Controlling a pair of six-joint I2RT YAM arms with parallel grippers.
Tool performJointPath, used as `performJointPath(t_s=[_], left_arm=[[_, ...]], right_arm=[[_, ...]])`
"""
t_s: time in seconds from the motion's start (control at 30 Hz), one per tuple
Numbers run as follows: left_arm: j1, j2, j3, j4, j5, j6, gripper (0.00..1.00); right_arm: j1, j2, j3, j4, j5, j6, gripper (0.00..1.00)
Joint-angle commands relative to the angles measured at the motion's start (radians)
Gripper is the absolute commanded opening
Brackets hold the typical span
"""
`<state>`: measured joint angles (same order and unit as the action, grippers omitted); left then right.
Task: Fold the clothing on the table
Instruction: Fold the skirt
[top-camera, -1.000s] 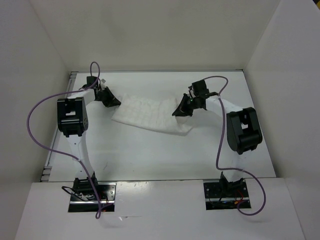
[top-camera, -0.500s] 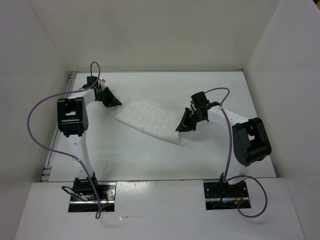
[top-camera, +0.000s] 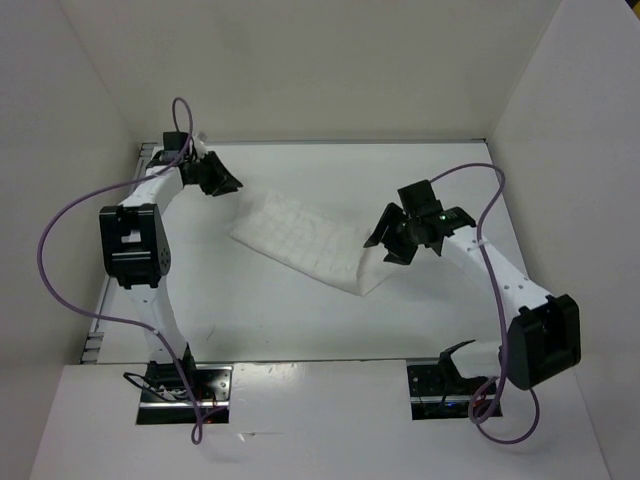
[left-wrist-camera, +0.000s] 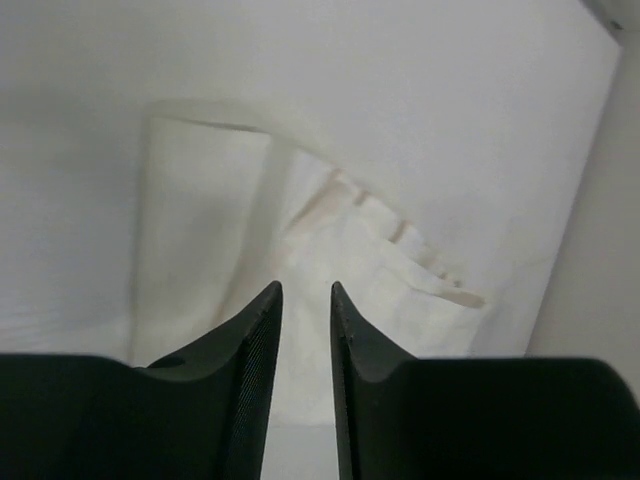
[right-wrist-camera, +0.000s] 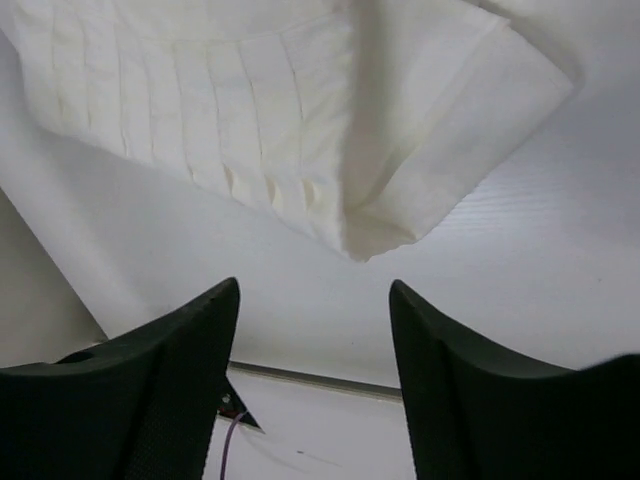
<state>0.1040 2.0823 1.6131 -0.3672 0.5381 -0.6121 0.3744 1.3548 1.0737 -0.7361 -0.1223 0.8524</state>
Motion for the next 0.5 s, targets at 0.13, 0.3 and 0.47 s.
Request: performJointPath(t_s=[0.13, 0.3, 0.47], left_arm=[[-0.160, -0.097, 0.080, -0.021, 0.181, 0.058, 0.35], [-0.288, 0.007, 0.125, 0.010, 0.284, 0.058, 0.35], [-0.374, 0.122, 0.148, 0.010, 0.306, 0.068, 0.35]], right_arm=[[-0.014, -0.023, -0.164, 0.047, -0.076, 0.051, 0.88], [-0.097, 0.018, -0.202, 0.153, -0.168, 0.051, 0.92], [-0.115, 0.127, -0.193, 0.253, -0.169, 0.051, 0.93]])
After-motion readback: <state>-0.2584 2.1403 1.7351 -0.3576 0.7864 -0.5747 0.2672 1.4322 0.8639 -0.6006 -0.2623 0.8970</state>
